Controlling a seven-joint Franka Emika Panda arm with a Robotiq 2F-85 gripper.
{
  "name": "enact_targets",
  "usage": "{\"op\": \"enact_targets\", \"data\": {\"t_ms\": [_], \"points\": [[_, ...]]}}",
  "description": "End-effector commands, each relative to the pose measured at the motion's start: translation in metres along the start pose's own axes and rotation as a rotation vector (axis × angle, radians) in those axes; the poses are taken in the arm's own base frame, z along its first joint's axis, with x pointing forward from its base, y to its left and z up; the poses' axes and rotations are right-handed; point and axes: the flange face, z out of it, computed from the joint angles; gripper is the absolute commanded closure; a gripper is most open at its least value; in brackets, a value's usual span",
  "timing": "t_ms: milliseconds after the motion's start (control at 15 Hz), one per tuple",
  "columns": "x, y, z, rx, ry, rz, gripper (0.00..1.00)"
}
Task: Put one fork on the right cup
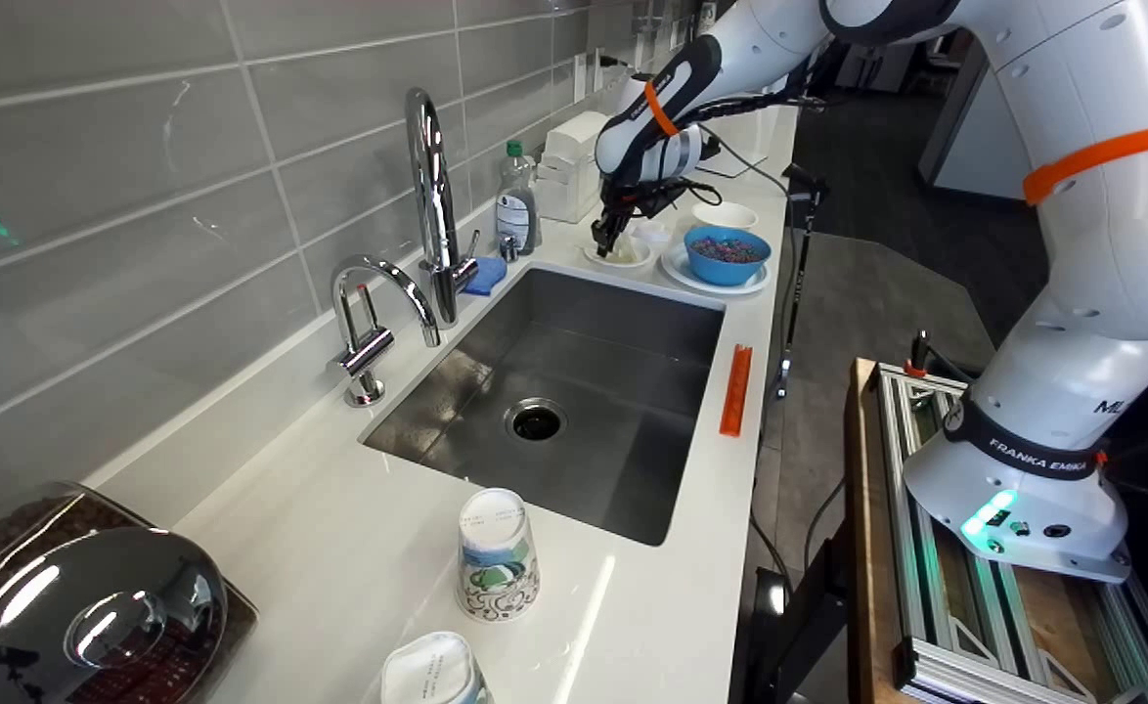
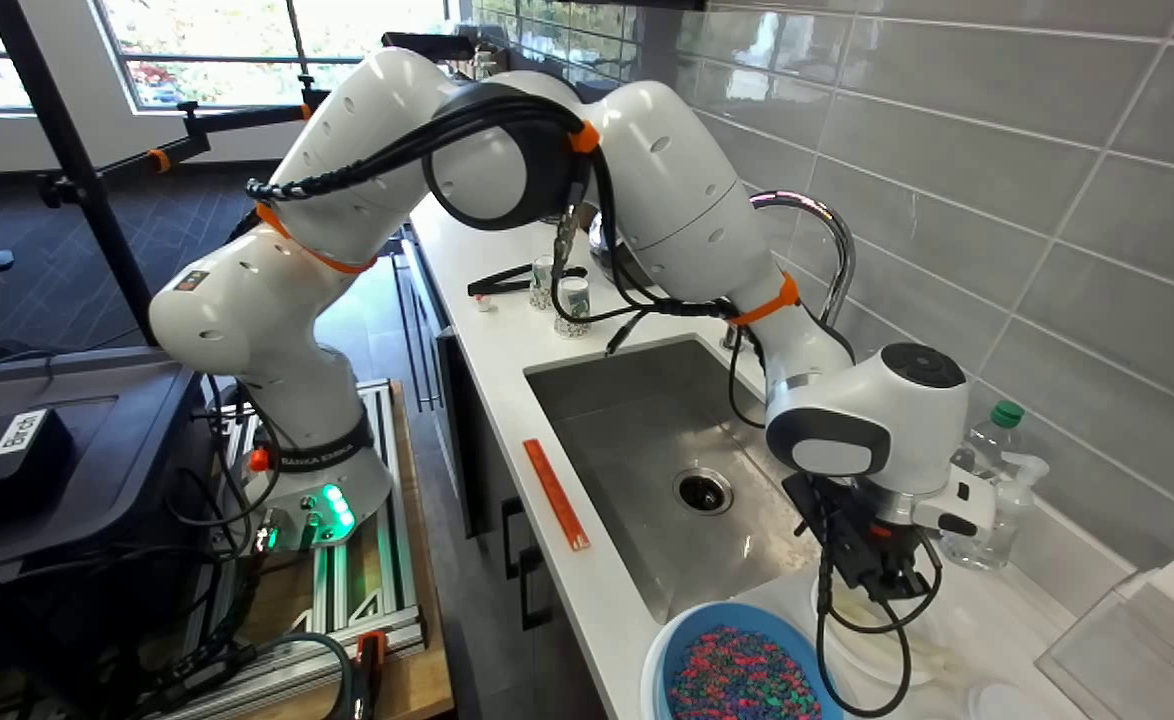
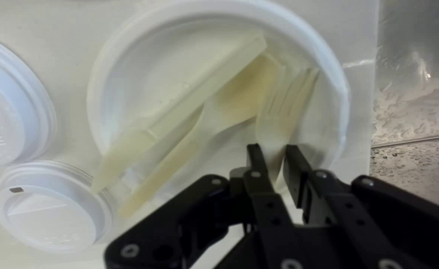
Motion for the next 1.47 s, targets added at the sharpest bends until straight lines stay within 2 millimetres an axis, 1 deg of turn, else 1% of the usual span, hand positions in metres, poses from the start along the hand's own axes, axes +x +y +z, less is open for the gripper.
{"op": "enact_targets", "data": {"t_ms": [0, 133, 333, 533, 733, 867, 1000, 1067, 1400], "points": [[-0.005, 0.000, -0.005, -0.005, -0.026, 0.006, 0.95], [-0.005, 0.001, -0.009, -0.004, -0.018, 0.010, 0.95], [-0.005, 0.006, -0.022, -0.003, 0.006, 0.017, 0.95], [-0.008, 0.009, -0.044, -0.027, 0.049, 0.018, 0.95], [-0.017, -0.005, -0.071, -0.038, 0.103, -0.036, 0.95], [-0.026, -0.020, -0.086, -0.041, 0.130, -0.086, 0.95], [-0.040, -0.045, -0.102, -0.026, 0.158, -0.173, 0.95], [-0.045, -0.060, -0.110, -0.016, 0.168, -0.227, 0.95], [-0.071, -0.129, -0.133, 0.097, 0.166, -0.477, 0.95]]}}
